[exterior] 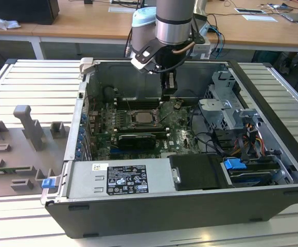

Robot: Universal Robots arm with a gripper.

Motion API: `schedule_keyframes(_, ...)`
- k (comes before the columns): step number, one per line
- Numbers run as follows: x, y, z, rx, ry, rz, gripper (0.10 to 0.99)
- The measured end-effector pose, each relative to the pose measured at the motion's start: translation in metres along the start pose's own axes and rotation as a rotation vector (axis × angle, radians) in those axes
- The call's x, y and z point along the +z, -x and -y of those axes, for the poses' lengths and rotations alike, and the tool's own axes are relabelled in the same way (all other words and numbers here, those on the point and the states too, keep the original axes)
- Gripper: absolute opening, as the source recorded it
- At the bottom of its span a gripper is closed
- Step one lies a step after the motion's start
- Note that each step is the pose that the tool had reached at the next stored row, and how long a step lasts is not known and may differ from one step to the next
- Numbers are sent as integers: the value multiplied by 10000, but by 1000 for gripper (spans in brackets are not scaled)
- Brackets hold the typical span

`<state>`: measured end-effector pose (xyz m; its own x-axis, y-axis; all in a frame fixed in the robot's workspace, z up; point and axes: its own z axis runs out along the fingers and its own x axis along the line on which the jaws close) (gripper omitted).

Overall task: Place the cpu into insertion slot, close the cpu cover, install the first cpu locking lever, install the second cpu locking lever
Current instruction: 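Close the cpu cover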

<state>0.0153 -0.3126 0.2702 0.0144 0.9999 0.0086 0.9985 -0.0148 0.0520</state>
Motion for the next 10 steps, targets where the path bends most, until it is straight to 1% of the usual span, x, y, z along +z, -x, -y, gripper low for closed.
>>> schedule_keyframes(6,2,0,-41,-1,-3,1,106)
schedule_keyframes(10,5,-1,-102,0,-8,0,106)
